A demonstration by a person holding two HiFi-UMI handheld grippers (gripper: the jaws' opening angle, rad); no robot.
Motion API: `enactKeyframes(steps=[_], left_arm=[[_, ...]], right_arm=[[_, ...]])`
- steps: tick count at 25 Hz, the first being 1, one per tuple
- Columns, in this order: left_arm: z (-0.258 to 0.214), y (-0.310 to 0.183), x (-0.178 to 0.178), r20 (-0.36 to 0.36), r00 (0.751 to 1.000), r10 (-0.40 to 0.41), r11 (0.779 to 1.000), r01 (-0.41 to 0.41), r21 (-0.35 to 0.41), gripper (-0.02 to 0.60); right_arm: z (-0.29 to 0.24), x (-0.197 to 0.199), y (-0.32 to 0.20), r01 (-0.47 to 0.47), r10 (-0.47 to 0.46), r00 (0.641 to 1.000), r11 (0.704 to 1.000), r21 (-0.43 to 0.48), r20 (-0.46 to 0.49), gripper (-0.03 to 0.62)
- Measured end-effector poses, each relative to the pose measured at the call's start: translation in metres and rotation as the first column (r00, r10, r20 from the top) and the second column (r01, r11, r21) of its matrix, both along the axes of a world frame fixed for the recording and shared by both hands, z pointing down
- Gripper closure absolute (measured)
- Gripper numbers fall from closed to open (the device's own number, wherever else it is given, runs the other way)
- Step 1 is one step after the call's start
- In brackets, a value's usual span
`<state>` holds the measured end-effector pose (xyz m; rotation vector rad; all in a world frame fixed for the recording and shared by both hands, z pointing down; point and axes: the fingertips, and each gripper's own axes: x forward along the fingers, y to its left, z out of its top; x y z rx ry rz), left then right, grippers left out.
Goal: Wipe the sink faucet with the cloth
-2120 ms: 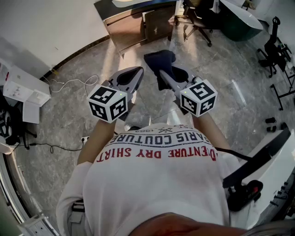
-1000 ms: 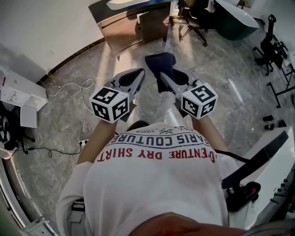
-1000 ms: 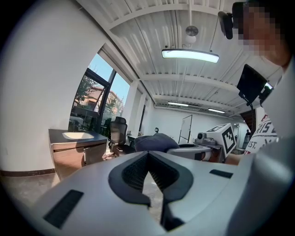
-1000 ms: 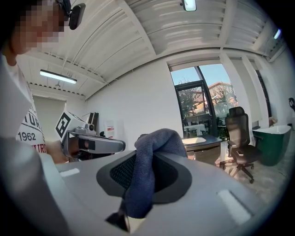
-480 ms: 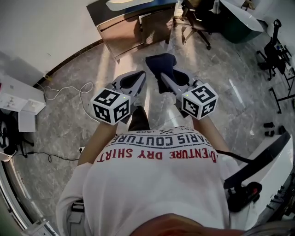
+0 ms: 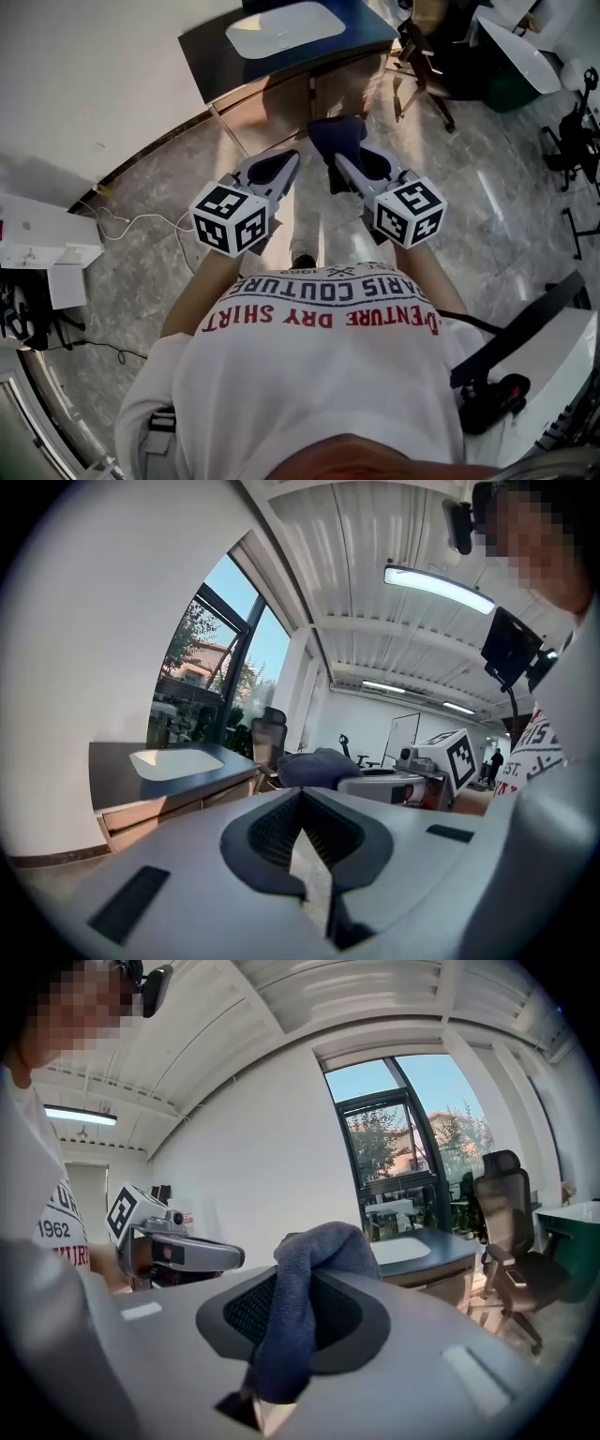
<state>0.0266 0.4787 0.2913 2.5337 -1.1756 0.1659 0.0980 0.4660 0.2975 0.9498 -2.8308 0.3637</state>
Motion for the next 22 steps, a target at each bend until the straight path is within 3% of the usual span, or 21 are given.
enactKeyframes(steps=[7,15,22], left_arm=[[-0.026,-0.147,-0.07,-0.016,1.0,-0.01,0.999,0.011,0.037,0.58],[0.001,-0.236,-0.095,-0.023,1.0,-0.021,1.0,0.02,-0.001,0.581],[-0.003,-0.348,-0.111,0.004,0.999,-0.053,0.998,0.053,-0.033,0.58]], right_arm=[[-0.035,-0.07,-0.143,-0.011,0.011,1.0,0.997,0.074,0.003,0.522],[-0.014,-0.095,-0.235,0.006,-0.004,1.0,0.998,0.06,-0.02,0.522],[-0.018,-0.117,-0.35,0.054,-0.054,0.999,0.998,0.032,0.004,0.522]])
